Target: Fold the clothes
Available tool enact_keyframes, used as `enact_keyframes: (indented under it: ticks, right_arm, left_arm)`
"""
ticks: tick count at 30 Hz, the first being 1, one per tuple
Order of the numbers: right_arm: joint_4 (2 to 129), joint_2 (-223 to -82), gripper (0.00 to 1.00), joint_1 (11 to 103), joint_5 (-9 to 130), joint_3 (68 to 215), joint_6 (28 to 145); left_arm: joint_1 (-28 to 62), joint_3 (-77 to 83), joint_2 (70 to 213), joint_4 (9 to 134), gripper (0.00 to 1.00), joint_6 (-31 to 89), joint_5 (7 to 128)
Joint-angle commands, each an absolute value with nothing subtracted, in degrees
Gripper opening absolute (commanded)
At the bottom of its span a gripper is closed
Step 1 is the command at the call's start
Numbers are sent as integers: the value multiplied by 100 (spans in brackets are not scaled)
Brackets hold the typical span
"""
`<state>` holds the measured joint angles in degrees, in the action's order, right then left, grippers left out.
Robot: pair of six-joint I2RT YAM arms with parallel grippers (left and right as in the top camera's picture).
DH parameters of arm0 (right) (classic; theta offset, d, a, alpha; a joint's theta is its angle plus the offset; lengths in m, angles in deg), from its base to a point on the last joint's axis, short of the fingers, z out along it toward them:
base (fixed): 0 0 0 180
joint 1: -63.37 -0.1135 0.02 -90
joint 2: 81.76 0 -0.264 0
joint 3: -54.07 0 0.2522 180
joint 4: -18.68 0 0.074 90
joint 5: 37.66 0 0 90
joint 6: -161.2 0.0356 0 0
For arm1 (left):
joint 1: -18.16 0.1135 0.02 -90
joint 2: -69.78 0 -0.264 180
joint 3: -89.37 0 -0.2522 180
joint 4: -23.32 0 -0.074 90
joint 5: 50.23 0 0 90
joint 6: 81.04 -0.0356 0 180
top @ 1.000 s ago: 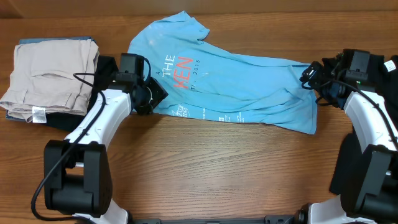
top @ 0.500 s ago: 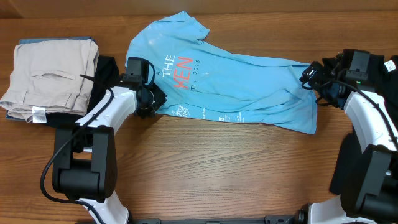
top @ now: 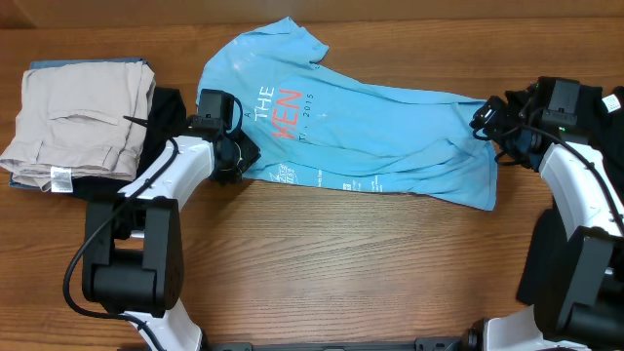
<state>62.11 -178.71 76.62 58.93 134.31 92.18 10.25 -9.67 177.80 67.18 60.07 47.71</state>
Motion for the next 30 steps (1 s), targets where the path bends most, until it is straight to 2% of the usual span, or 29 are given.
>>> enact_keyframes:
  ticks: [1,5,9,18,20,25,27,29,30]
  right_arm:
    - [6194,-17777,100,7662,5839,13540,9213]
    - [6194,-17777,100,7662,5839,13540,9215]
    - [6194,-17777,100,7662,5839,13540,9215]
    - [6192,-17777,100,7662,5839,13540,9215]
    - [6194,-17777,100,7662,5839,13540,9215]
    - [6194,-17777,100,7662,5839,13540,9215]
    - [6194,-17777,100,7662,5839,13540,9215]
    - [6194,-17777,100,7662,5839,13540,9213]
    - [6194,-17777,100,7662,5839,13540,9215]
  left_arm:
    - [984,-993,17824,6677,39,6038,4553]
    - [984,-993,17826,6594,40,6034,4526]
    - [980,-993,17918,6594,50,6038,4535]
    - [936,-1002,17923,6506,42,6038,4555]
    - [881,-1002,17925,6509,35,6038,4518]
    - [761,-1002,17925,6487,33,6040,4494]
    - [763,-1002,17925,6489,23,6040,4421]
    - [763,-1002,17925,6465,6,6040,4424]
    - [763,-984,17923,6463,4,6040,4430]
